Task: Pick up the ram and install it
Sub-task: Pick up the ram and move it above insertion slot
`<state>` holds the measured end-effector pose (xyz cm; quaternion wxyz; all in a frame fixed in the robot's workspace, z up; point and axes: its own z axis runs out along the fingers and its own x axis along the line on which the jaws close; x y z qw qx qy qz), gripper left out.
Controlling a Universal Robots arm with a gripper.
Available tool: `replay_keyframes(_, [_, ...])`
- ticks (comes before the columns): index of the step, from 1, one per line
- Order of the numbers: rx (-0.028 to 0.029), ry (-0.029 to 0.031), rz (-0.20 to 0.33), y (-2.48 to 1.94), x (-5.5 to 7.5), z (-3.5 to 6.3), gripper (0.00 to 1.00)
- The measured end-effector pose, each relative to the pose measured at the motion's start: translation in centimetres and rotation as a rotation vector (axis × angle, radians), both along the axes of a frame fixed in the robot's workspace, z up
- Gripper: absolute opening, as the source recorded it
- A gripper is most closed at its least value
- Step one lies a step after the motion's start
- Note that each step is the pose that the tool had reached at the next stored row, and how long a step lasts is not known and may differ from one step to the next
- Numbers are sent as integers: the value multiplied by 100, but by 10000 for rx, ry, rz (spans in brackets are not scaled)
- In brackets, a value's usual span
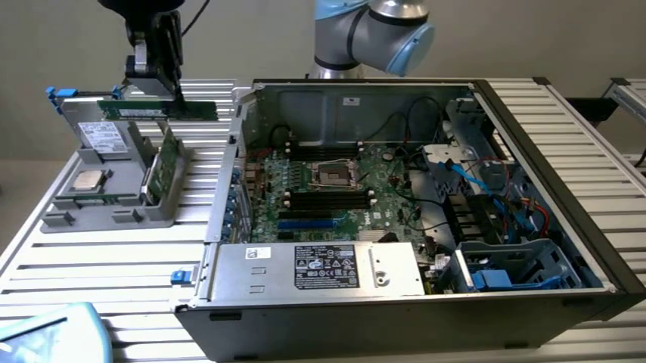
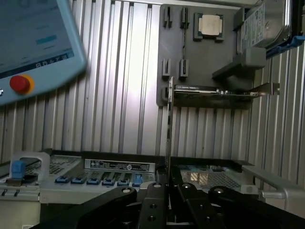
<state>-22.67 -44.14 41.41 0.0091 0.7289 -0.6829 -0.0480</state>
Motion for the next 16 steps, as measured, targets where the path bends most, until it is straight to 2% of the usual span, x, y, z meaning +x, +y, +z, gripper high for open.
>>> replay_keyframes(16, [2,9,0,-34,726,0,13])
